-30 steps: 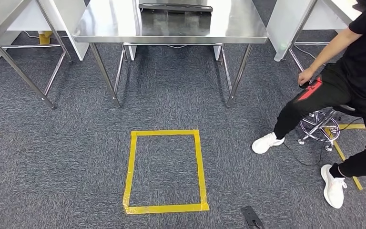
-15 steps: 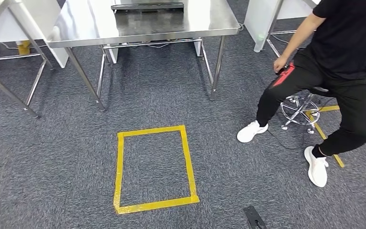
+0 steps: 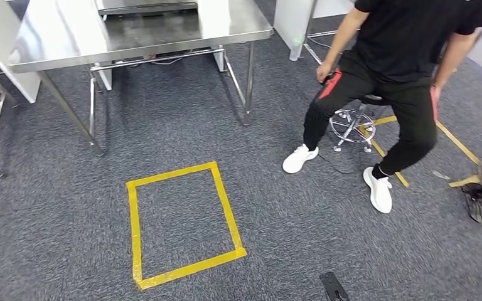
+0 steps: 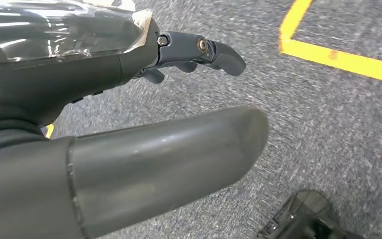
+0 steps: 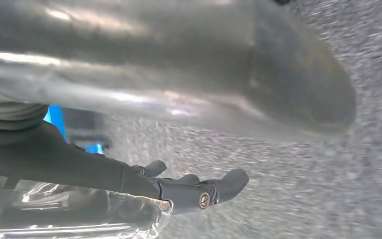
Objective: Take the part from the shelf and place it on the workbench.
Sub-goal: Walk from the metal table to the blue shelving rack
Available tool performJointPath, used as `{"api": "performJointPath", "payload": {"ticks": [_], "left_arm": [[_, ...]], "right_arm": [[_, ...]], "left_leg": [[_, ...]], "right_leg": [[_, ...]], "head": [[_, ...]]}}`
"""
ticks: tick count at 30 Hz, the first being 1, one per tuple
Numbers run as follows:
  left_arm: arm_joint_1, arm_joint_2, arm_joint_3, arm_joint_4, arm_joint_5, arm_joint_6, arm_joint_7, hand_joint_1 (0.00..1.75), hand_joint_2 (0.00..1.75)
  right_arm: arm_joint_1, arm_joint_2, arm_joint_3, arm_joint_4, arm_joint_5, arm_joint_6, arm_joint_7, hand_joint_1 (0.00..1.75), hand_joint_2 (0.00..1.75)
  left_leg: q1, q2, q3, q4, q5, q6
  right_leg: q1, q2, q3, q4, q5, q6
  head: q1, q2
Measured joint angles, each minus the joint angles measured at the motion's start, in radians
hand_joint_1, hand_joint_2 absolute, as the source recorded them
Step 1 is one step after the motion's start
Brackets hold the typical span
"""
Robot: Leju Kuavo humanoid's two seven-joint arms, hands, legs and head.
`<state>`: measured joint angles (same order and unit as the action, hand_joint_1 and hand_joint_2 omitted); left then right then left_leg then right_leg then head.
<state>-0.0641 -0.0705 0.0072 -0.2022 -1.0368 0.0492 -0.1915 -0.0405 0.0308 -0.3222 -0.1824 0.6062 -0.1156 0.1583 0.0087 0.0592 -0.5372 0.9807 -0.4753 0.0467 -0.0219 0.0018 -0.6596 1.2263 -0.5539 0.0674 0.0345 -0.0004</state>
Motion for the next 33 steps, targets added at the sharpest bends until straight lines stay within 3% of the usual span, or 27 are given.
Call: {"api": "performJointPath", "payload": {"ticks": [2,3,5,7,9,11,13,14,15,16,18,20,22,25,27,29,31,32,33], "left_arm": [[-0.002,-0.001,0.000,0.000,0.000,0.000,0.000,0.00,0.00],[-0.003,-0.001,0.000,0.000,0.000,0.000,0.000,0.00,0.00],[-0.004,0.000,0.000,0.000,0.000,0.000,0.000,0.00,0.00],[-0.004,0.001,0.000,0.000,0.000,0.000,0.000,0.00,0.00],[-0.006,0.001,0.000,0.000,-0.002,-0.002,0.000,0.00,0.00],[-0.003,0.001,-0.001,0.001,-0.005,-0.004,0.000,0.00,0.00],[0.000,0.001,-0.001,0.002,-0.008,-0.006,0.000,0.00,0.00],[0.001,0.001,-0.001,0.002,-0.009,-0.006,0.000,0.00,0.00],[0.001,0.001,-0.001,0.003,-0.010,-0.006,0.000,0.00,0.00],[0.001,0.002,-0.001,0.003,-0.011,-0.006,0.000,0.00,0.00],[0.000,0.003,-0.001,0.003,-0.012,-0.005,0.000,0.00,0.00],[0.001,0.004,-0.001,0.004,-0.012,-0.003,0.000,0.00,0.00],[0.001,0.005,-0.001,0.004,-0.013,-0.002,0.000,0.00,0.00],[0.001,0.005,-0.001,0.004,-0.013,-0.002,0.000,0.00,0.00],[-0.001,0.005,-0.001,0.004,-0.013,-0.002,0.000,0.00,0.00],[0.000,0.006,-0.001,0.004,-0.012,-0.001,0.000,0.00,0.00],[0.002,0.007,-0.001,0.005,-0.012,0.000,-0.001,0.00,0.00],[0.002,0.006,-0.001,0.005,-0.012,0.000,-0.001,0.00,0.00],[0.002,0.006,-0.001,0.005,-0.012,0.000,-0.001,0.00,0.00]], "right_arm": [[-0.001,-0.001,0.000,0.000,0.000,0.000,0.000,0.00,0.00],[-0.002,-0.002,0.000,0.000,0.000,0.000,0.000,0.00,0.00],[-0.003,-0.001,0.000,0.000,0.000,0.000,0.000,0.00,0.00],[0.000,-0.001,-0.001,0.001,-0.001,0.000,0.001,0.00,0.00],[0.000,0.000,-0.001,0.002,-0.002,0.000,0.003,0.00,0.00],[-0.003,0.002,-0.002,0.003,-0.003,0.000,0.006,0.00,0.00],[-0.003,0.002,-0.002,0.003,-0.004,0.000,0.008,0.00,0.00],[-0.001,0.002,-0.002,0.003,-0.004,0.000,0.008,0.00,0.00],[0.000,0.003,-0.003,0.003,-0.004,0.000,0.009,0.00,0.00],[0.001,0.004,-0.003,0.003,-0.004,0.000,0.009,0.00,0.00],[-0.001,0.006,-0.005,0.003,-0.004,0.000,0.009,0.00,0.00],[-0.003,0.006,-0.006,0.003,-0.003,0.000,0.009,0.00,0.00],[-0.004,0.006,-0.006,0.003,-0.002,0.000,0.009,0.00,0.00],[-0.003,0.006,-0.007,0.003,-0.002,0.000,0.009,0.00,0.00],[0.001,0.005,-0.008,0.004,-0.002,0.000,0.009,0.00,0.00],[0.002,0.005,-0.008,0.004,0.000,0.000,0.008,0.00,0.00],[0.000,0.006,-0.008,0.004,0.002,0.001,0.008,0.00,0.00],[0.001,0.005,-0.008,0.004,0.002,0.002,0.008,0.00,0.00],[0.001,0.004,-0.008,0.004,0.002,0.002,0.008,0.00,0.00]], "left_leg": [[-0.002,0.021,0.000,0.004,-0.001,-0.007],[-0.005,0.030,0.000,0.006,-0.002,-0.012],[-0.011,0.046,0.000,0.009,-0.001,-0.023],[-0.007,0.055,0.000,0.012,-0.004,-0.033],[0.000,0.019,-0.015,0.052,-0.040,-0.042],[0.004,-0.036,-0.064,0.167,-0.113,-0.047],[0.004,-0.056,-0.114,0.286,-0.163,-0.046],[0.004,-0.058,-0.120,0.301,-0.160,-0.045],[0.005,-0.061,-0.107,0.280,-0.138,-0.043],[0.006,-0.068,-0.078,0.223,-0.103,-0.041],[0.010,-0.109,-0.011,0.091,-0.048,-0.038],[0.010,-0.138,0.014,0.034,-0.038,-0.037],[0.006,-0.132,0.011,0.032,-0.039,-0.037],[0.005,-0.130,0.010,0.032,-0.038,-0.036],[0.005,-0.114,0.010,0.027,-0.031,-0.025],[0.004,-0.062,0.003,0.019,-0.020,-0.007],[0.002,-0.009,-0.002,0.017,-0.017,0.000],[0.002,0.007,-0.001,0.017,-0.017,-0.001],[0.001,0.018,0.001,0.018,-0.018,-0.004]], "right_leg": [[-0.004,-0.037,0.088,-0.148,0.044,0.016],[-0.003,-0.054,0.118,-0.202,0.058,0.015],[0.002,-0.064,0.131,-0.237,0.064,-0.002],[-0.001,-0.042,0.124,-0.236,0.070,-0.017],[-0.008,-0.023,0.121,-0.238,0.078,-0.034],[-0.008,-0.003,0.114,-0.239,0.086,-0.048],[-0.005,0.020,0.107,-0.238,0.091,-0.054],[-0.003,0.032,0.105,-0.237,0.093,-0.055],[-0.002,0.046,0.104,-0.236,0.094,-0.055],[-0.002,0.060,0.104,-0.234,0.095,-0.054],[0.001,0.085,0.100,-0.227,0.096,-0.049],[0.004,0.104,0.088,-0.222,0.101,-0.039],[0.003,0.115,0.080,-0.222,0.105,-0.030],[0.002,0.117,0.078,-0.222,0.106,-0.028],[0.002,0.117,0.068,-0.221,0.109,-0.020],[0.003,0.063,-0.005,-0.077,0.048,-0.018],[0.001,0.005,-0.048,0.041,-0.003,-0.012],[-0.002,-0.003,-0.019,0.000,0.013,-0.002],[-0.003,-0.026,0.029,-0.079,0.037,0.006]], "head": [[0.000,0.000],[0.000,0.000],[-0.002,0.000],[-0.003,0.000],[-0.003,0.000],[-0.004,0.000],[-0.005,0.000],[-0.005,0.000],[-0.005,0.000],[-0.005,0.000],[-0.005,0.000],[-0.004,0.000],[-0.004,0.000],[-0.004,0.000],[-0.004,0.000],[-0.001,0.000],[0.002,0.000],[0.002,0.000],[0.002,0.000]]}}
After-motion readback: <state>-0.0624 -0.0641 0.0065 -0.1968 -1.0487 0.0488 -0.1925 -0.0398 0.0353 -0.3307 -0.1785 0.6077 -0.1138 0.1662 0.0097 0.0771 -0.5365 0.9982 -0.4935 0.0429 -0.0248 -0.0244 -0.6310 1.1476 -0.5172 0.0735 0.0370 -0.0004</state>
